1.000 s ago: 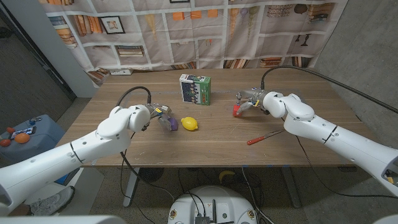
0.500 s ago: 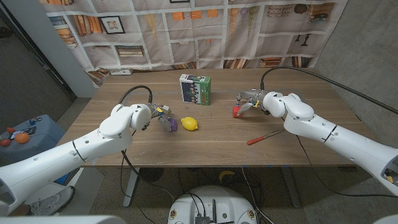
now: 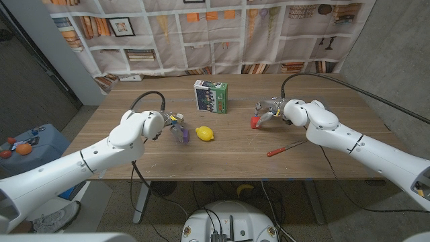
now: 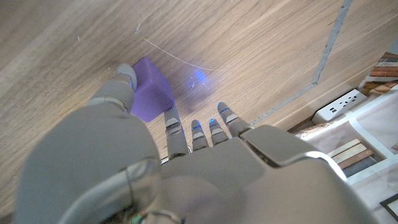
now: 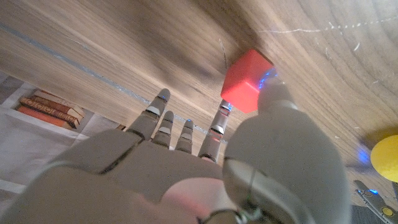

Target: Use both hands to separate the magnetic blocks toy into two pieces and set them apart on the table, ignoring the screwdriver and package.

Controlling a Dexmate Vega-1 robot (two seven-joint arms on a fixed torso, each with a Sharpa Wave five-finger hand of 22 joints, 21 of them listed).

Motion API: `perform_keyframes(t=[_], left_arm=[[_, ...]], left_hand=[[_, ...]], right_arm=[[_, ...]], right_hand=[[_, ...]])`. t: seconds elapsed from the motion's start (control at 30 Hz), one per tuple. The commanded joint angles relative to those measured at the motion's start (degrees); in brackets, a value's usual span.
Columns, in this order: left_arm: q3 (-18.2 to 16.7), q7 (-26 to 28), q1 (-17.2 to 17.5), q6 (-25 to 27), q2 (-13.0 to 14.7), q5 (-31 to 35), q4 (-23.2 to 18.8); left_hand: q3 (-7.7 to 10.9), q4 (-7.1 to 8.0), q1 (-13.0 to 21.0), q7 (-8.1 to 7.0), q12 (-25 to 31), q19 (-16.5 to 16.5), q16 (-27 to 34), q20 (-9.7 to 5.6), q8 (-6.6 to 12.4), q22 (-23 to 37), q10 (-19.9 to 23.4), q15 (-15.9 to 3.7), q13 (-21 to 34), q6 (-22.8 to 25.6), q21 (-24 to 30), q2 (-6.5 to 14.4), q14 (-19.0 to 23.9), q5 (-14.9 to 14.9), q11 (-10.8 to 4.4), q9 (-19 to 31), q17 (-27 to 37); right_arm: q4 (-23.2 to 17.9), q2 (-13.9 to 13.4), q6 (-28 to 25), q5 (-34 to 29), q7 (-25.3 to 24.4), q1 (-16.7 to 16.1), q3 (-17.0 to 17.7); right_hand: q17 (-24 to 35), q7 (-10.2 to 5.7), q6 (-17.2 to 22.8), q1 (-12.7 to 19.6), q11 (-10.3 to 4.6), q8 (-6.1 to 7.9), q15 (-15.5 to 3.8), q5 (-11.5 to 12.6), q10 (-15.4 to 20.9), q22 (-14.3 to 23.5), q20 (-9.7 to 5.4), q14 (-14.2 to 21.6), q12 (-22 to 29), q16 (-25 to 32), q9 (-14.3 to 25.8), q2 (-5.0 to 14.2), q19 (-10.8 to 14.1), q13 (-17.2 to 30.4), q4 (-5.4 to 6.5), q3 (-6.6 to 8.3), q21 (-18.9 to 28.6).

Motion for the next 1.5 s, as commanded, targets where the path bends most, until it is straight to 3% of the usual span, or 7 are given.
perform_keyframes(t=[0.03, 0.53, 0.7, 0.9, 1.13, 1.5], left_arm=[[-0.1, -3.4, -0.5, 0.4, 0.0, 2.1, -0.8], [-2.2, -5.2, 0.3, 0.9, 0.2, 2.5, -2.0], [-2.7, -6.2, 0.1, 1.4, 0.1, 1.4, -2.2], [-3.6, -6.1, 0.3, 1.6, 1.0, -0.2, -2.9], [-5.7, -3.4, 1.9, 1.9, 2.8, -3.3, -4.1], [-13.9, 7.7, 8.0, 0.3, 6.2, -17.7, -5.0]], left_hand=[[-0.51, -0.05, 0.0, 0.21, 0.0, -0.6, 0.0, -0.01, -0.29, 0.1, -0.9, 0.33, 0.1, -1.2, -0.2, -1.0, -0.9, -0.2, 0.06, 0.1, 0.3], [-1.72, 0.34, -0.7, 1.26, -0.1, -3.0, -0.1, 0.54, -0.51, 0.1, -3.1, 1.12, 0.2, -4.5, -0.4, -2.0, -3.1, -0.8, 0.69, 0.0, 0.4], [-2.31, 0.58, -1.3, 1.38, -0.2, -4.9, -0.2, 1.11, -0.54, 0.1, -5.0, 1.82, 0.2, -6.2, -0.6, -2.2, -5.0, -1.0, 1.24, -0.1, 0.4], [-3.26, 0.86, -2.4, 2.51, -0.1, -7.0, 0.0, 1.23, -1.05, 0.0, -7.4, 2.36, 0.2, -10.7, -0.5, -2.6, -7.1, -1.0, 2.24, -0.3, 0.4], [-3.50, 1.23, -3.5, 3.08, 0.3, -7.7, 0.2, 1.40, -1.96, 0.0, -8.0, 2.72, 0.1, -16.7, -0.2, -2.0, -7.6, -0.9, 2.61, -0.6, 0.4], [-3.55, 1.65, -4.8, 3.09, 0.6, -8.2, 0.3, 1.49, -1.82, 0.0, -7.9, 3.51, 0.1, -20.8, -0.1, -1.1, -8.0, -0.9, 3.80, -0.8, 0.4]], right_arm=[[-0.3, -0.4, 0.4, 0.0, 1.4, 0.4, -0.1], [-0.7, -0.7, 1.4, 1.0, 2.4, 0.3, 0.3], [-0.8, -1.2, 2.2, 2.3, 2.4, 0.1, 1.0], [-0.9, -2.0, 3.4, 4.8, 2.2, -0.4, 2.2], [-1.3, -2.8, 4.3, 7.9, 0.6, -1.5, 3.9], [-2.5, -4.5, 5.9, 16.1, -5.8, -5.8, 8.9]], right_hand=[[0.2, 0.03, -1.9, -0.1, 0.57, -0.88, 0.55, 0.7, -0.9, 0.3, 0.22, -0.8, 0.0, -0.4, 0.1, -0.76, -0.5, 0.2, 0.24, -0.35, -0.1], [0.5, 2.14, -13.1, -3.8, 2.38, -5.52, 2.02, 3.5, -5.6, 0.3, 1.19, -2.8, -0.2, -1.6, -0.5, -2.75, -2.2, 0.3, 1.11, -2.03, -0.2], [0.8, 3.67, -19.7, -7.0, 3.49, -7.95, 3.06, 5.8, -7.8, 0.3, 2.04, -4.0, 0.0, -2.2, -0.6, -3.49, -3.7, 0.4, 2.08, -3.53, -0.2], [1.0, 4.33, -24.4, -10.5, 4.89, -9.52, 4.05, 7.2, -10.2, 0.4, 2.85, -5.7, -0.1, -2.7, -0.2, -3.63, -5.7, 0.5, 3.27, -5.02, -0.4], [1.2, 4.51, -26.2, -13.1, 5.54, -10.31, 5.02, 7.7, -11.3, 0.4, 3.44, -7.1, 0.0, -3.2, -0.2, -3.30, -7.2, 0.5, 4.35, -5.96, -0.5], [1.3, 5.40, -27.6, -16.0, 5.20, -11.18, 5.00, 8.0, -11.1, 0.4, 3.70, -7.7, 0.5, -3.2, -0.4, -2.70, -8.3, 0.5, 5.66, -6.84, -0.5]])
